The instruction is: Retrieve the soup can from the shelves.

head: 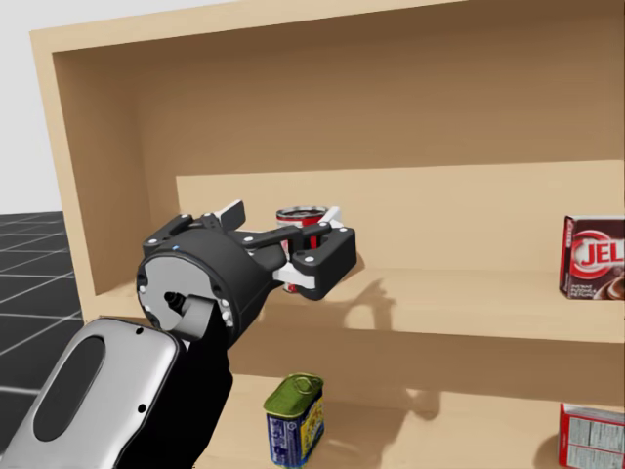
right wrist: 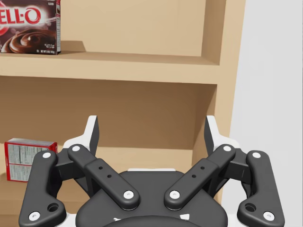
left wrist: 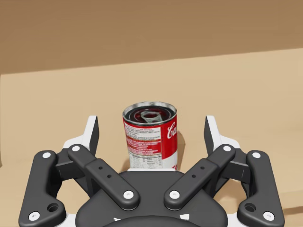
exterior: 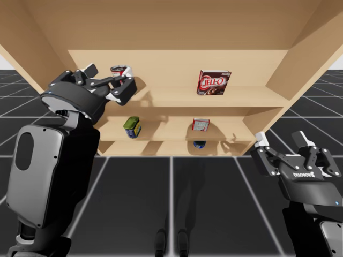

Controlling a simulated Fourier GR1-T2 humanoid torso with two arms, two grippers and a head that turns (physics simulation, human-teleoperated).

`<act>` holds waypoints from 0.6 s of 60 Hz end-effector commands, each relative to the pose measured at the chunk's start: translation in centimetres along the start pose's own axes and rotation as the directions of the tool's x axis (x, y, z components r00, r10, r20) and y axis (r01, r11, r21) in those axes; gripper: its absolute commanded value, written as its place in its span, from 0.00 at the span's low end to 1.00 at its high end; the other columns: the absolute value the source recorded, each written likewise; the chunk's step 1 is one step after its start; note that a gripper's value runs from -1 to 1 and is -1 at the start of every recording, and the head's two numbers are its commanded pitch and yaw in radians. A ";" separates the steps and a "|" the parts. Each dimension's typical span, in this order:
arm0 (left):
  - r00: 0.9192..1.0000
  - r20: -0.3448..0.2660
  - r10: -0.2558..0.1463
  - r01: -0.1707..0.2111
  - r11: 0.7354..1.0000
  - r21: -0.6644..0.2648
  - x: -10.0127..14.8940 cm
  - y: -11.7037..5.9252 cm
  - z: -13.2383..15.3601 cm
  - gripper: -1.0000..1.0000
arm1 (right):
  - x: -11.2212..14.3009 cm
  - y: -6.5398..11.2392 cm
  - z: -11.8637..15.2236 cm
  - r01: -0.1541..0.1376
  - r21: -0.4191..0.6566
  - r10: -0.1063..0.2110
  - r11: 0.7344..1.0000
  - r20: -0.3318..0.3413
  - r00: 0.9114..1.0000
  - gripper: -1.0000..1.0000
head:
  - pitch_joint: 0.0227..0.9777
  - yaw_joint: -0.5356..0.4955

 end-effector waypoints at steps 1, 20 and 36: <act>0.984 -0.178 0.013 -0.010 1.000 0.018 -1.7 0.0 -2.2 0.00 | 0.0 -0.2 0.0 0.002 -0.005 -0.002 1.000 0.002 1.000 0.00 | 0.23 0.76; 0.980 -0.197 0.027 -0.018 0.999 0.049 -3.4 -0.1 -5.3 0.00 | 0.0 -0.5 -0.1 0.011 -0.011 -0.011 1.000 0.001 1.000 0.00 | 0.23 0.75; 0.989 -0.150 0.010 -0.004 0.999 0.043 -2.7 -0.3 -5.4 0.98 | 0.0 -0.5 0.0 0.013 -0.011 -0.013 1.000 -0.001 1.000 0.00 | 0.23 0.75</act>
